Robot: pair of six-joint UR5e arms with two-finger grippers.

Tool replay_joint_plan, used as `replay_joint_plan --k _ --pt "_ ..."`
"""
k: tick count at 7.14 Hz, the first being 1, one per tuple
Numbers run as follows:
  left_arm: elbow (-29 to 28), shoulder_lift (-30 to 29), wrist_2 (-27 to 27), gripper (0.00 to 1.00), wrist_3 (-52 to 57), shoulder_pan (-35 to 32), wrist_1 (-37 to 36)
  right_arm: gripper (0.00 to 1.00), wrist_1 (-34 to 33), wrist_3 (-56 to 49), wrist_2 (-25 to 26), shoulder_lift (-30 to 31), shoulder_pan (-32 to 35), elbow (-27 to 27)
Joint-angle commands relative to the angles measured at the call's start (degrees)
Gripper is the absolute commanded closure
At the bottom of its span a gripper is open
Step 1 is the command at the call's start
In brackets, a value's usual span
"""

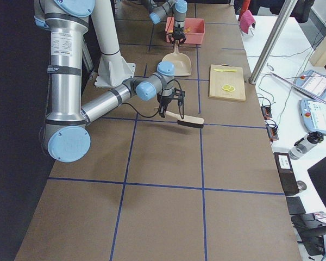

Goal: Sweep and dump trash into bin
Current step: 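Lower the empty dustpan onto the table with the left gripper and release it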

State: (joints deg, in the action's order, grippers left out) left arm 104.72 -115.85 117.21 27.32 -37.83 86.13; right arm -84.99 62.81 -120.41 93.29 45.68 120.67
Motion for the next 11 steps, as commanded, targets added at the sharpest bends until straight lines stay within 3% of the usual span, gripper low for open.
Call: replay_joint_plan --k 1,3,5,8,9,11 --pt "0.04 0.19 0.03 0.55 -0.42 0.03 0.01 0.99 0.00 0.03 -0.09 -0.12 -0.07 0.00" --pt "0.39 0.28 -0.06 0.00 -0.33 0.03 0.01 0.99 0.00 0.03 -0.09 -0.12 -0.07 0.00" --pt "2.49 0.45 -0.14 0.00 -0.07 -1.54 -0.17 0.99 0.00 -0.05 -0.09 -0.12 -0.07 0.00" --pt "4.70 4.38 0.91 0.00 0.28 -13.89 -0.52 0.99 0.17 -5.47 -0.70 2.14 0.20 0.09" --pt "4.70 7.80 3.35 0.00 0.80 -18.73 -0.26 0.99 2.96 -7.07 -0.53 5.38 0.20 -0.09" --pt "3.12 11.50 3.46 0.00 1.86 -24.90 -0.78 0.99 17.59 -9.19 -0.70 15.74 0.20 -1.92"
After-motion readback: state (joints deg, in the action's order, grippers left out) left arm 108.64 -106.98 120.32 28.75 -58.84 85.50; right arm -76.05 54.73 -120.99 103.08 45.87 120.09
